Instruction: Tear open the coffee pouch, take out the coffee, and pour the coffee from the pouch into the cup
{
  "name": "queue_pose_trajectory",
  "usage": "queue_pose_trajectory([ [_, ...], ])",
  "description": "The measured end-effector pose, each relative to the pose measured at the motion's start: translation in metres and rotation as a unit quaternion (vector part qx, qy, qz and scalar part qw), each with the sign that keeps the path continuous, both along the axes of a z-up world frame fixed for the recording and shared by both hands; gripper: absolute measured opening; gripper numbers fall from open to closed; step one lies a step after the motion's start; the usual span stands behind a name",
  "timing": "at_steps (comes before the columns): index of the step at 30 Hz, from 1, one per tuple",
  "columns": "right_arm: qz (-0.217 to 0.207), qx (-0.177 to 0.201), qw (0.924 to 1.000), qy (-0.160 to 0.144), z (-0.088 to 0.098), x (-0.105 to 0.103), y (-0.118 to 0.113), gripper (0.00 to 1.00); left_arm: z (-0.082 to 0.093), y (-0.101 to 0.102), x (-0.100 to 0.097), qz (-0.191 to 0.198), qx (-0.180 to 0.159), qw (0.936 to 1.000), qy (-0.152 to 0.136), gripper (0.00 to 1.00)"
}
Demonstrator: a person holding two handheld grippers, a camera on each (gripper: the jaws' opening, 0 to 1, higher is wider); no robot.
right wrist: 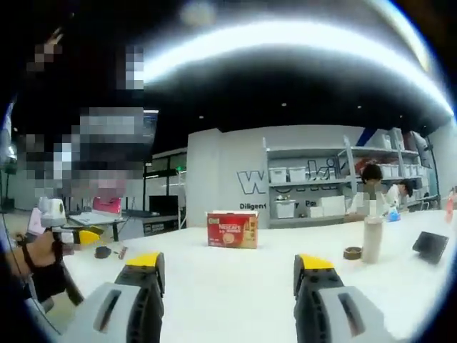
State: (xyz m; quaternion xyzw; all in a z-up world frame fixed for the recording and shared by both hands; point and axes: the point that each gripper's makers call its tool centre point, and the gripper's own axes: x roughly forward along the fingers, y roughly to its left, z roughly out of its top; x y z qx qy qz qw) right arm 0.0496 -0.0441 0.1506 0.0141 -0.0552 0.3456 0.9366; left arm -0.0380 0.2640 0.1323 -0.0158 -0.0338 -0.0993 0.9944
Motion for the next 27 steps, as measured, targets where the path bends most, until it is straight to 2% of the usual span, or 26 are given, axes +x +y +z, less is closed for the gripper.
queue_pose_trajectory([
  [4, 0.009, -0.029, 0.9995, -0.003, -0.003, -0.017, 0.008, 0.74, 0.011, -0.011, -0.020, 0.010, 0.006, 0.9999, -0.001, 0.58],
  [7, 0.014, -0.039, 0.9991, -0.006, -0.001, -0.020, 0.012, 0.74, 0.017, -0.017, -0.034, 0.018, 0.008, 0.9998, -0.001, 0.59],
  [11, 0.020, -0.034, 0.9992, -0.012, 0.005, -0.021, 0.015, 0.73, 0.017, -0.019, -0.048, 0.023, 0.003, 0.9997, 0.008, 0.59],
  [15, 0.020, -0.039, 0.9989, -0.015, 0.004, -0.023, 0.017, 0.72, 0.019, -0.016, -0.061, 0.027, -0.017, 0.9994, 0.012, 0.60],
  [18, 0.015, -0.030, 0.9993, -0.018, 0.009, -0.024, 0.015, 0.71, 0.020, -0.017, -0.069, 0.035, -0.015, 0.9992, 0.015, 0.60],
  [27, 0.011, -0.008, 0.9997, -0.020, 0.015, -0.030, 0.007, 0.68, 0.030, -0.028, -0.082, 0.029, -0.010, 0.9995, -0.003, 0.61],
])
